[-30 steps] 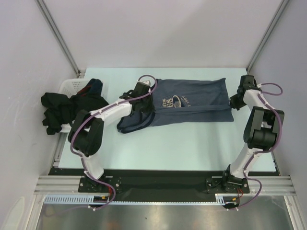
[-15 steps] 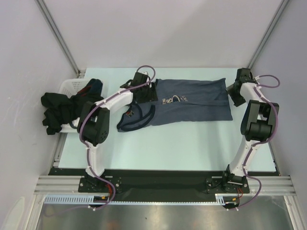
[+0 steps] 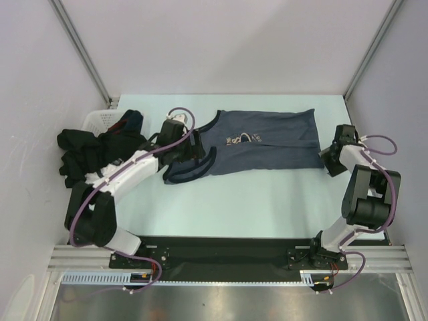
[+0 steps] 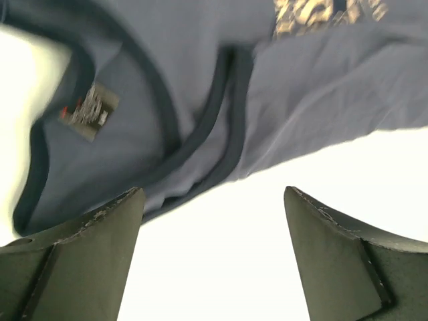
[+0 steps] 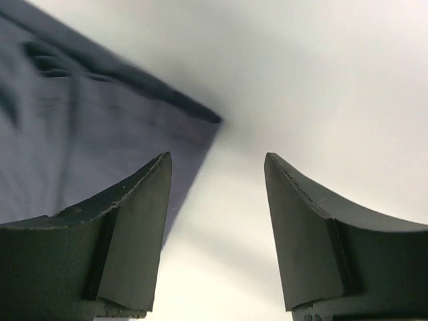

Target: Fold and stack the tank tops

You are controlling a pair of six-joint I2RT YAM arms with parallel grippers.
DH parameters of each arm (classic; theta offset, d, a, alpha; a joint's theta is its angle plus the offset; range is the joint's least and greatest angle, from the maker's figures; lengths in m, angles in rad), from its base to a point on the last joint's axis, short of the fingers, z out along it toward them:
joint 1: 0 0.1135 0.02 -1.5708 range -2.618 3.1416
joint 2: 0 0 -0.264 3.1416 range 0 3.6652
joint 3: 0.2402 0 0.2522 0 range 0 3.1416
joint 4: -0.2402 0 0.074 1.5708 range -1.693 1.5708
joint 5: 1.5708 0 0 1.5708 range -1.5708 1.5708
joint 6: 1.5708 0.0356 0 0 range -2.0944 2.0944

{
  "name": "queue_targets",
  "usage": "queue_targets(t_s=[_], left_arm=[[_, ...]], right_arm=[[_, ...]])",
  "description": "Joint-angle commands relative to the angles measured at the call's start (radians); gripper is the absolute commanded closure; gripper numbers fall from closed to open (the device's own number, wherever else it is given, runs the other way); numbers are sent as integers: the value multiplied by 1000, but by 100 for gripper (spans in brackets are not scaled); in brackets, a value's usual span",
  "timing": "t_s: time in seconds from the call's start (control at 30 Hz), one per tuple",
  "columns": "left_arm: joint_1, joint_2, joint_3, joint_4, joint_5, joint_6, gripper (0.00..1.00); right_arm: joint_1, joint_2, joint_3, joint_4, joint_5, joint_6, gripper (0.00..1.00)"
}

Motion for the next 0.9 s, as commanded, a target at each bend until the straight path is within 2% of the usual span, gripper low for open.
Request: queue_targets(t_s=[0.0, 0.1, 0.23, 0.33, 0.4, 0.43, 0.5, 0.63, 0.87], left_arm=[[-5, -84, -93, 24, 2, 3, 9], [7, -109, -147, 9, -1, 8, 9], [33, -168, -262, 84, 19, -51, 6], [35, -208, -325, 114, 27, -77, 2], [35, -210, -343, 118, 27, -83, 2], [35, -205, -342, 105, 22, -84, 1], [37, -195, -333, 78, -4, -86, 1], [50, -202, -340, 23, -105, -89, 7], [76, -270, -409, 26, -171, -86, 5]], right_arm=[[-31, 26, -38, 110, -111, 14, 38], [-31, 75, -35, 130, -144, 33, 37], [-28, 115, -50, 201, -138, 57, 36], [-26, 161, -39, 230, -133, 62, 43], [-23, 186, -18, 226, -130, 63, 63], [-23, 200, -13, 219, -129, 65, 82], [-23, 201, -18, 212, -112, 69, 99], [-25, 168, -45, 206, -70, 71, 100], [-25, 134, -65, 204, -64, 65, 100]])
